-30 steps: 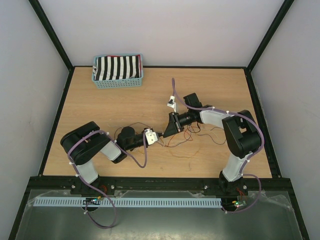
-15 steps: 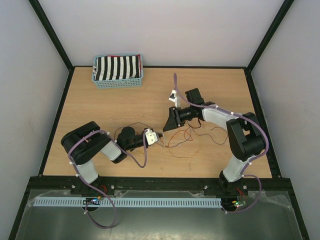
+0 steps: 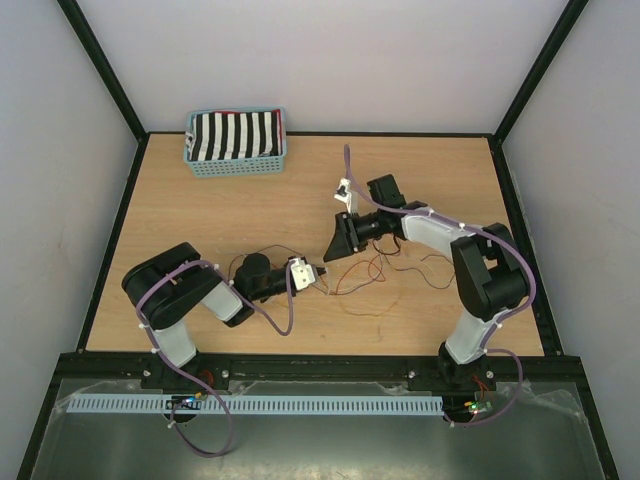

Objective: Zip-tie the wires
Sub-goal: Tie the cable at the center of the board.

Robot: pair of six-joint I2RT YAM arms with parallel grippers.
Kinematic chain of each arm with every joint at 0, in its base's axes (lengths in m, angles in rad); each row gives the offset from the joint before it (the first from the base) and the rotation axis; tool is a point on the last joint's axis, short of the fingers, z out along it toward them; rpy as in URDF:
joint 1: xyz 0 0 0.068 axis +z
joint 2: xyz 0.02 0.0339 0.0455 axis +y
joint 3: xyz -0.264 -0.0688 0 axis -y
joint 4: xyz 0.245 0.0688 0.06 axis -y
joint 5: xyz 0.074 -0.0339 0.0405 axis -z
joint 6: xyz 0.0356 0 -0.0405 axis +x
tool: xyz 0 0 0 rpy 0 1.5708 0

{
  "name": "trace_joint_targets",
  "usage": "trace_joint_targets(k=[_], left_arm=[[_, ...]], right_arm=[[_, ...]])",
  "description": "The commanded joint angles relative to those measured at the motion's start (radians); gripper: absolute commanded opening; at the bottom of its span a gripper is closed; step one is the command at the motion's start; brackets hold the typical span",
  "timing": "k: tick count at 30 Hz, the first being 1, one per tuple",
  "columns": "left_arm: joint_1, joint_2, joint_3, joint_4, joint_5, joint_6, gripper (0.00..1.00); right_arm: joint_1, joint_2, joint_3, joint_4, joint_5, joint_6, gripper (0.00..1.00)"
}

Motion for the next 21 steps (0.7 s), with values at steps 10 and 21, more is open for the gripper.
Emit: trace_joint_targets(k=[10, 21], left_arm=[[-0.003, 0.001, 0.011, 0.025, 0.02, 0.001, 0.0], [-0.004, 0.004, 0.012, 0.025, 0.013, -0.002, 0.0]], right_arm=[[0.043, 0.041, 0.037, -0.013, -0.011, 0.003, 0.37], [0.043, 0.035, 0.022, -0.013, -0.02, 0.0, 0.26]])
